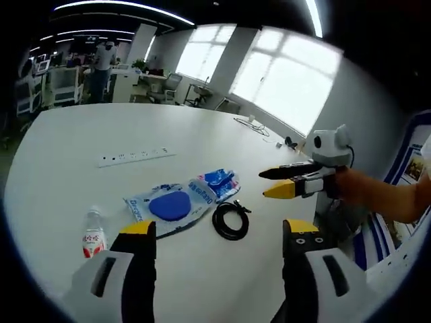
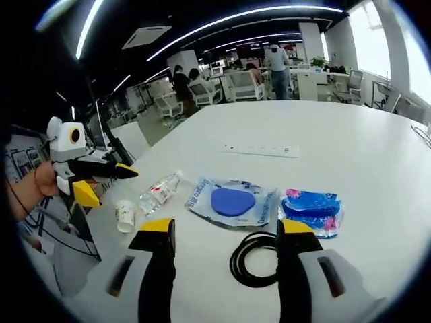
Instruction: Arrange the tabletop items into an orderly group along one side of the table until the central work area is clear of visible clutter.
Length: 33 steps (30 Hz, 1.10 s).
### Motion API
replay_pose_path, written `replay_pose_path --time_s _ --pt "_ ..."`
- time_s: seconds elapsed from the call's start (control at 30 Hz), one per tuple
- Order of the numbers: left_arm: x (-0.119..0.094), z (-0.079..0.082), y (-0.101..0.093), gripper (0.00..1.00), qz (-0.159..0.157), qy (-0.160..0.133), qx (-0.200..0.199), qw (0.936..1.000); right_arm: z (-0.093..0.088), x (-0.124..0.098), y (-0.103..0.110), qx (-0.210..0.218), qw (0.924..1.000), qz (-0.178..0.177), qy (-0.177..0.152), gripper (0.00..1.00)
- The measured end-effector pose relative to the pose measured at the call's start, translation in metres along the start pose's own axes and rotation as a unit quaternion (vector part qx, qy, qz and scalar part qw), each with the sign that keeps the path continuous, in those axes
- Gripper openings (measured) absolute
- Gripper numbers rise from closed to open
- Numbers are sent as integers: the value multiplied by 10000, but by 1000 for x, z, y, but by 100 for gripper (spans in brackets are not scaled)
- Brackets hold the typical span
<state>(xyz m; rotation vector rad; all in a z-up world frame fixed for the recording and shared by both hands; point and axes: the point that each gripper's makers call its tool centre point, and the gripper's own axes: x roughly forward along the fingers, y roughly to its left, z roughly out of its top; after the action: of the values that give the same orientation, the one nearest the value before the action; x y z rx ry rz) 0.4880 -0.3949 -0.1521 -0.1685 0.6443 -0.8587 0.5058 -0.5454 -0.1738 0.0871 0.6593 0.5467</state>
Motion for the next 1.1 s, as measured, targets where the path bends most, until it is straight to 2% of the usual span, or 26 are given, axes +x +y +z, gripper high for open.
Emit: replay_pose_path --time_s 0.4,0.8,1.1 --pt "-44 -1 18 79 214 -173 -78 9996 12 15 35 -159 9995 276 58 60" --pt "-78 -4 49 79 483 -298 -251 9981 30 54 60 -327 9972 661 150 60" --pt "-90 -5 70 79 651 -374 -352 9966 37 86 82 -495 9939 950 276 59"
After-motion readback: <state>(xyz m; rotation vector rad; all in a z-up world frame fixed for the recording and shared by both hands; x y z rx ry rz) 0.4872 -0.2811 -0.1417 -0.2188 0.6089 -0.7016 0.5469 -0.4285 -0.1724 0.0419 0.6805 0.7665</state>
